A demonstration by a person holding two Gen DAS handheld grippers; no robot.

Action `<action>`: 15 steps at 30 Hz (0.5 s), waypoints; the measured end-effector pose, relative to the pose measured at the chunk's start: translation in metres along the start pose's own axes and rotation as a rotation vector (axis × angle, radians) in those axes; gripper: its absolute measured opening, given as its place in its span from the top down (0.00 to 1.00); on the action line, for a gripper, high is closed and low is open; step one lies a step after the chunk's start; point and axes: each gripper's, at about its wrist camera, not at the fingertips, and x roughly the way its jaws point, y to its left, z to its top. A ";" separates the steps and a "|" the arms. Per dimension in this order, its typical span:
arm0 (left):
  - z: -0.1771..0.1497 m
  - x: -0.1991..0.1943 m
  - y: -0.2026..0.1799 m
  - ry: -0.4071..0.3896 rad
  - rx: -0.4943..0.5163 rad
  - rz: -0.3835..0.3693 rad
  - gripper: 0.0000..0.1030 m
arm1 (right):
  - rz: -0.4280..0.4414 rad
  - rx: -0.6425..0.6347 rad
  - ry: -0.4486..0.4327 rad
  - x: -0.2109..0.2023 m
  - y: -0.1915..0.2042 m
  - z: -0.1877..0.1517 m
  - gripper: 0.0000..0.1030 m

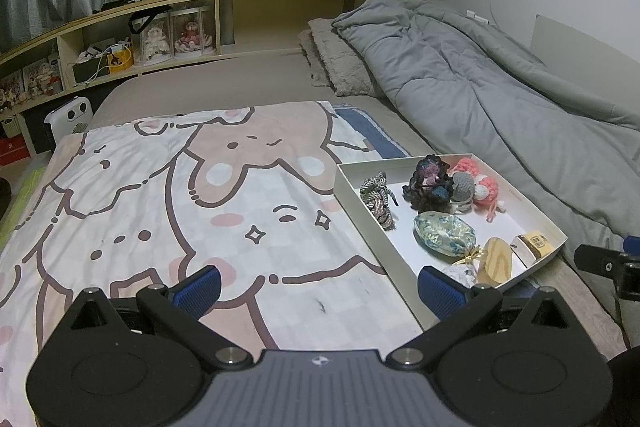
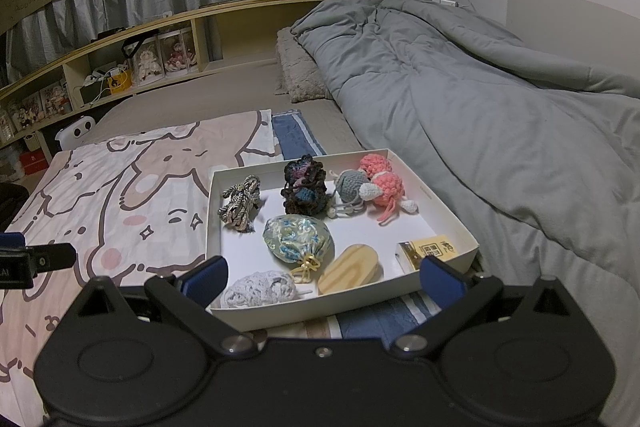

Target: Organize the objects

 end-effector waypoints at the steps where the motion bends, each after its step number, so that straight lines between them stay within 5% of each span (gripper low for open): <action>1: 0.000 0.000 0.000 0.000 0.000 0.000 0.00 | 0.000 0.000 -0.001 0.000 0.000 0.000 0.00; 15: 0.000 0.000 -0.001 0.001 0.001 -0.002 0.00 | 0.000 -0.003 0.002 0.000 0.002 -0.001 0.00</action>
